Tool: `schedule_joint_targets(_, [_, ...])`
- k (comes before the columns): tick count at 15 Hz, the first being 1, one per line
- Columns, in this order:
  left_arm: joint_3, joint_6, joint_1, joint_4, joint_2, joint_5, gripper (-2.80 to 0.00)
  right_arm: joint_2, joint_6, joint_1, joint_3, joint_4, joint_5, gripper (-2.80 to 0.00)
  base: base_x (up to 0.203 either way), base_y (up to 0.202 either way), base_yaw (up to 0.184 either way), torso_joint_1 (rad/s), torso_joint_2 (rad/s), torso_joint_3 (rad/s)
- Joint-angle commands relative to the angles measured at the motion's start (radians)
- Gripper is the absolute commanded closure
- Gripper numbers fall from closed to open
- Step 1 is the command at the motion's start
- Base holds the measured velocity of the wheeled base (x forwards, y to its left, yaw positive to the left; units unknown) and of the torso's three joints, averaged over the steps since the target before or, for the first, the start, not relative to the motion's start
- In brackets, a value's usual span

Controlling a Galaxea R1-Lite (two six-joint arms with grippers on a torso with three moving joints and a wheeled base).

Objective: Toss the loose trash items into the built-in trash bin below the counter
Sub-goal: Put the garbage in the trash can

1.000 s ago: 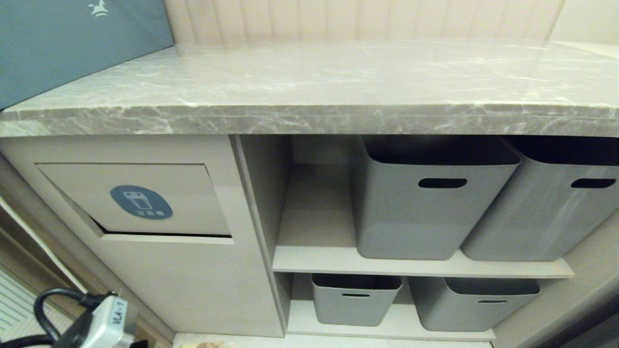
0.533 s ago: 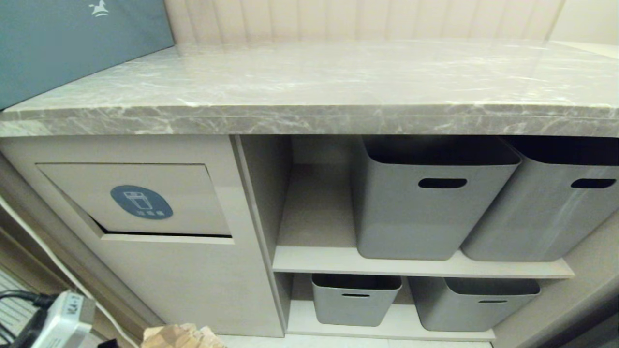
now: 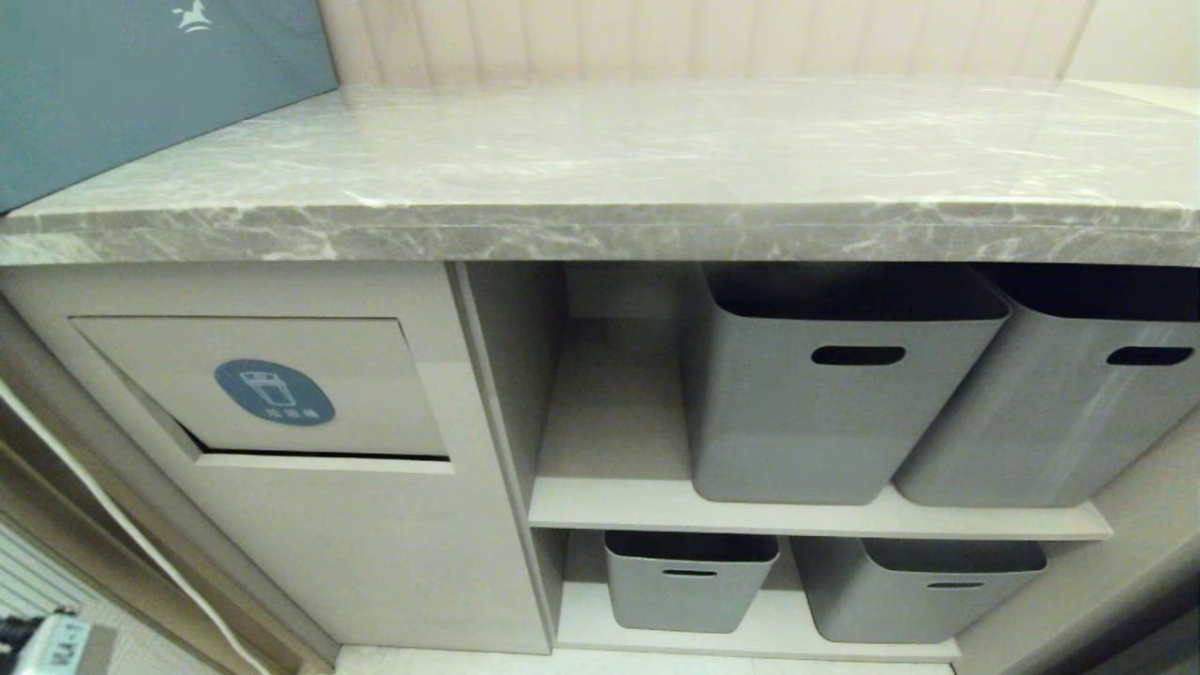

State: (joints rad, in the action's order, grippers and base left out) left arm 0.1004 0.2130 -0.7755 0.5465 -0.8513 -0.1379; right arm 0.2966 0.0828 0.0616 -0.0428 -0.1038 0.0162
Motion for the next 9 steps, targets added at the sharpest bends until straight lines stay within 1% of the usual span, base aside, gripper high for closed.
schedule_joint_targets(1, [-0.002,0.002,0.000,-0.001,0.038,0.000,0.00,0.007,0.001,-0.075,0.000,0.000,-0.002,0.00,0.000,0.000,0.000,0.000,0.00,0.000])
schedule_joint_targets(2, [-0.001,0.002,0.000,-0.011,0.039,0.000,0.00,0.003,0.000,-0.100,0.000,-0.001,-0.007,0.00,0.000,0.000,0.000,0.000,0.00,0.000])
schedule_joint_targets(4, [0.002,0.002,0.001,-0.013,0.042,0.002,0.00,-0.053,-0.002,-0.083,0.000,-0.002,-0.008,0.00,0.000,0.000,0.000,0.000,0.00,0.000])
schedule_joint_targets(5, [0.015,0.002,0.001,-0.015,0.045,0.021,0.00,-0.090,-0.008,-0.055,0.000,-0.001,-0.017,0.00,0.000,0.000,0.000,0.000,0.00,0.000])
schedule_joint_targets(6, [0.038,0.006,0.001,-0.023,0.033,0.041,0.00,-0.102,-0.054,-0.039,0.002,0.003,-0.041,0.00,0.000,0.000,0.000,0.000,0.00,0.000])
schedule_joint_targets(7, [0.060,0.037,0.001,-0.049,0.026,0.054,0.00,-0.117,-0.088,-0.041,0.003,0.008,-0.051,0.00,0.000,0.000,0.000,0.000,0.00,0.000])
schedule_joint_targets(8, [0.075,0.051,0.001,-0.066,0.032,0.065,0.00,-0.142,-0.096,-0.044,0.002,0.009,-0.055,0.00,0.000,0.000,0.000,0.000,0.00,0.000])
schedule_joint_targets(9, [0.080,0.052,0.006,-0.073,0.040,0.107,0.00,-0.166,-0.102,-0.047,0.000,0.008,-0.056,0.00,0.000,0.000,0.000,0.000,0.00,0.000])
